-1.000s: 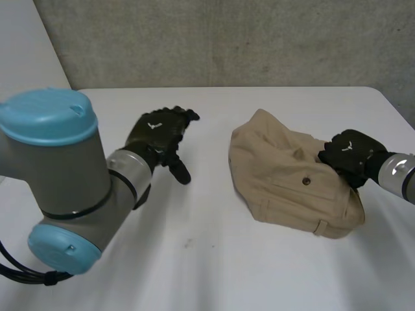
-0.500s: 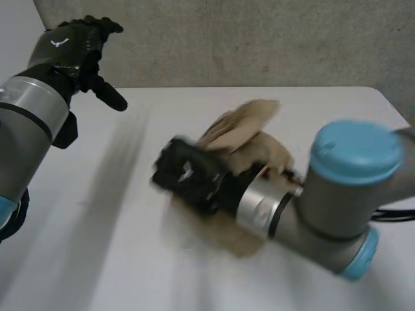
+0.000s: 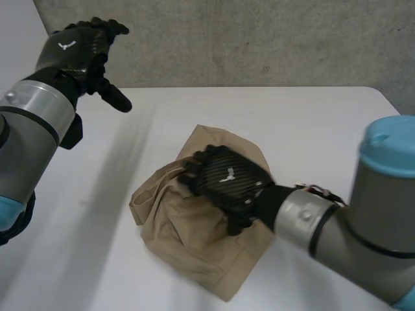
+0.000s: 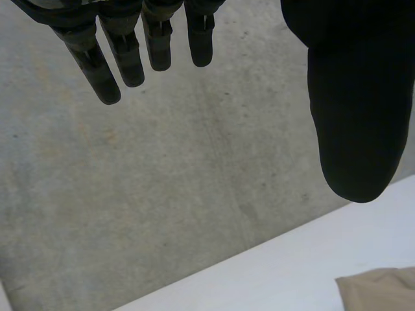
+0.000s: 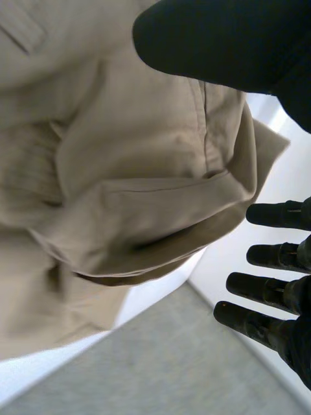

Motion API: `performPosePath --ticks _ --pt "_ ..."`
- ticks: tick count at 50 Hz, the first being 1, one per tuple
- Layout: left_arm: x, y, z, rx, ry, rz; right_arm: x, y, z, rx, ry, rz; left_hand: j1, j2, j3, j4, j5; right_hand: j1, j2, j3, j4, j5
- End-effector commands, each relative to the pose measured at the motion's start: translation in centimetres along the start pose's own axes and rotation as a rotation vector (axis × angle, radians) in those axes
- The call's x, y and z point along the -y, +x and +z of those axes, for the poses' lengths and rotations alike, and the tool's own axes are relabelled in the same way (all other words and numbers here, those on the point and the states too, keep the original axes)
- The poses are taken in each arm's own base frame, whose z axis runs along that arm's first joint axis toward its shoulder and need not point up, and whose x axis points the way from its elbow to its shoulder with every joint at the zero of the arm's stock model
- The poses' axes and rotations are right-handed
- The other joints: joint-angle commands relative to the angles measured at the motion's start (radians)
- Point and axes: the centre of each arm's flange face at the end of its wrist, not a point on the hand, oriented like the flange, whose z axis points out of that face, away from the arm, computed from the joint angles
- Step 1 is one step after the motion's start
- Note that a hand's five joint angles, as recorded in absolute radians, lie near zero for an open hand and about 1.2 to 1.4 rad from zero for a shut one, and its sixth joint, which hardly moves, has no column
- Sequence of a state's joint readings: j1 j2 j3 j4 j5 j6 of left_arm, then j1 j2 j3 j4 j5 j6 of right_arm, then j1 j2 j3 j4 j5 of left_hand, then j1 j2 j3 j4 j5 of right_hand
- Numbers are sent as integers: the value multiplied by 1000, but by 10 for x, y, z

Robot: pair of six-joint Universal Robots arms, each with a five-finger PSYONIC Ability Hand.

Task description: Fold the shorts.

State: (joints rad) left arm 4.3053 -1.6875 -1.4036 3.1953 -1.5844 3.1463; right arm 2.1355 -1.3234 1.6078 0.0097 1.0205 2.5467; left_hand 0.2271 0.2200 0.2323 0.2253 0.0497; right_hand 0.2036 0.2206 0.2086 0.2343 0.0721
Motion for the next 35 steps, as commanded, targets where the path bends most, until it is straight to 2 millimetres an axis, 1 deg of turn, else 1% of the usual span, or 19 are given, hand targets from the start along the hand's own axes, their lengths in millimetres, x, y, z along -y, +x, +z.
performPosePath --ticks 1,3,4,7,10,11,12,14,15,18,19,20,23,25,29,30,31,34,35 --pt "-25 27 0 -149 -60 -3 -16 30 -24 -113 -64 219 4 11 -1 6 7 -29 -46 -34 -60 -72" --pt "-31 40 -4 -211 -81 -5 -22 40 -31 -154 -89 254 7 14 2 9 10 -29 -46 -34 -60 -72" --pt "-38 53 -7 -269 -101 -7 -24 42 -32 -164 -97 262 7 14 2 9 10 -29 -46 -34 -60 -72" --pt "-51 73 -13 -345 -135 14 -33 49 -41 -198 -138 299 7 14 2 9 10 -29 -46 -34 -60 -72" --pt "-63 82 -15 -372 -160 56 -41 55 -51 -237 -172 323 7 14 2 9 10 -29 -46 -34 -60 -72" --pt "-74 86 -15 -388 -181 97 -44 56 -52 -245 -180 328 7 14 2 9 10 -22 -39 -27 -52 -65" --pt "-78 89 -15 -399 -187 119 -46 57 -54 -252 -188 333 7 14 2 9 10 -16 -33 -21 -47 -59" --pt "-86 94 -17 -420 -198 164 -54 56 -57 -259 -211 353 7 14 2 9 10 -16 -33 -21 -47 -59" --pt "-94 103 -20 -448 -208 202 -56 55 -58 -258 -219 359 7 14 2 9 10 -16 -33 -21 -47 -59" --pt "-104 118 -26 -497 -215 260 -65 45 -59 -237 -242 381 10 17 5 12 13 -16 -33 -21 -47 -59" --pt "-113 127 -29 -526 -225 295 -67 42 -59 -232 -247 386 16 23 10 17 19 -16 -33 -21 -47 -59" --pt "-116 130 -30 -534 -226 310 -71 38 -59 -223 -255 392 30 37 25 32 33 -16 -33 -21 -47 -59" --pt "-128 132 -26 -510 -247 355 -79 35 -55 -218 -258 396 147 154 142 149 150 -10 -27 -15 -41 -53" --pt "-133 131 -21 -474 -258 370 -93 32 -48 -212 -271 406 198 205 192 199 200 19 2 14 -11 -24" --pt "-137 127 -8 -379 -269 391 -108 36 -40 -241 -288 401 450 457 444 451 452 101 84 96 71 58" --pt "-137 126 -4 -347 -272 397 -111 36 -39 -245 -292 402 596 603 590 597 598 128 111 123 97 85" --pt "-136 125 -2 -334 -272 399 -112 37 -38 -250 -294 398 652 659 647 654 655 160 143 155 129 117" --pt "-135 122 4 -294 -272 407 -115 34 -30 -253 -293 376 887 894 882 889 890 400 383 395 370 357" --pt "-135 121 5 -288 -271 407 -115 30 -22 -246 -280 355 943 950 938 945 946 607 590 602 577 564"
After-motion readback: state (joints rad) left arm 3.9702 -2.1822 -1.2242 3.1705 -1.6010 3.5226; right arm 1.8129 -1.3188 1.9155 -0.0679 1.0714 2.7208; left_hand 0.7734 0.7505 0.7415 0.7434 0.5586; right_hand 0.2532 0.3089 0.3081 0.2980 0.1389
